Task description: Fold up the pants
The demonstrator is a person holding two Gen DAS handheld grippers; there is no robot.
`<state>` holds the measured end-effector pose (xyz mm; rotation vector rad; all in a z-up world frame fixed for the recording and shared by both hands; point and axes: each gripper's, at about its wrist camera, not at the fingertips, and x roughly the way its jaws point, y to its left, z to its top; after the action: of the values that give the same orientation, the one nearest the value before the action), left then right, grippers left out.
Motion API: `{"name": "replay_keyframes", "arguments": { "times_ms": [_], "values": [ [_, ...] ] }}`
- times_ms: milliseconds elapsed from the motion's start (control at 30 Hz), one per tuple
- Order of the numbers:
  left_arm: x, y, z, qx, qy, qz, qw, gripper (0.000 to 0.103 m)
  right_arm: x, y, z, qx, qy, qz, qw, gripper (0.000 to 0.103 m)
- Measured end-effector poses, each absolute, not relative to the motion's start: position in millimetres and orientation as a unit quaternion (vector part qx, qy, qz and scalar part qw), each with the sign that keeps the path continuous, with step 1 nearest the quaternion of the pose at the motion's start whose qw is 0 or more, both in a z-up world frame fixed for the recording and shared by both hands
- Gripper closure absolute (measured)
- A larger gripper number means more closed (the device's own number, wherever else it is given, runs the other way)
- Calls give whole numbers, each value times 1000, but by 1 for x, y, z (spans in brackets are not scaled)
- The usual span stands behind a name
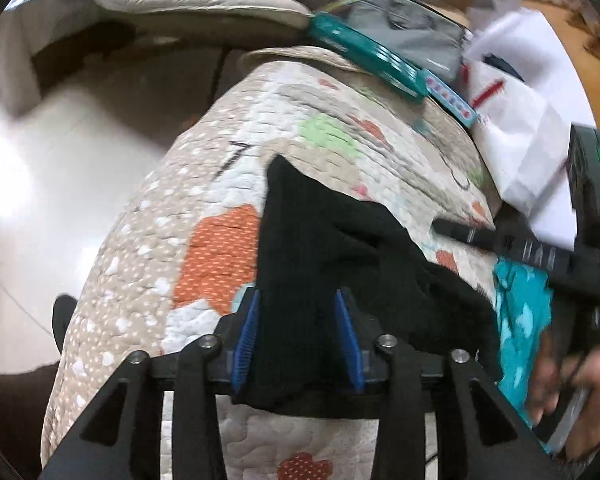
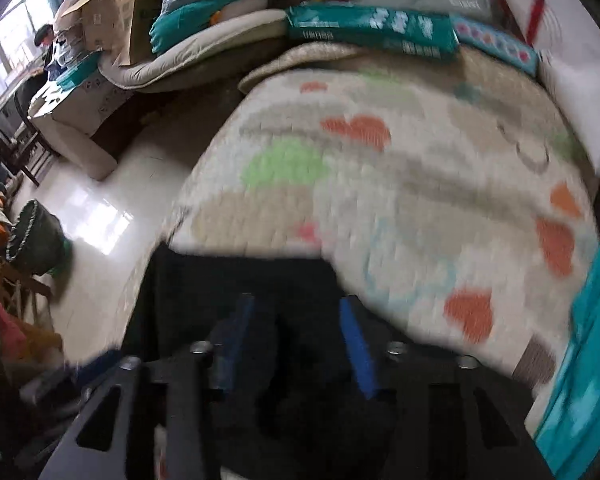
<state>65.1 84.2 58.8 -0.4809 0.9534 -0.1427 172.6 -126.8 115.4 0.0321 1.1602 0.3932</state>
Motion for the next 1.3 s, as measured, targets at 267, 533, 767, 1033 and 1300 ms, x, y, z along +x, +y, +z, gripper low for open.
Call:
{"name": "replay_keyframes", "arguments": {
  "times_ms": [267,533,767,1033,1300],
  "values": [
    [85,66,28,-178,516,-40,837,59,141,-137,55,37,576,139,805,76],
    [81,70,34,-210,498,-44,840,56,126,-193,79,124,543,99,824,71],
    [83,72,42,-207,483,-31,850,56,135,-144,84,147,529,184,815,71],
    [87,70,52,-198,475,-51,856,56,89,-214,77,187,528,93,823,65],
    [109,-7,100,-122,475,-191,850,55,6,-318,67,332,479,-86,808,45]
  ]
}}
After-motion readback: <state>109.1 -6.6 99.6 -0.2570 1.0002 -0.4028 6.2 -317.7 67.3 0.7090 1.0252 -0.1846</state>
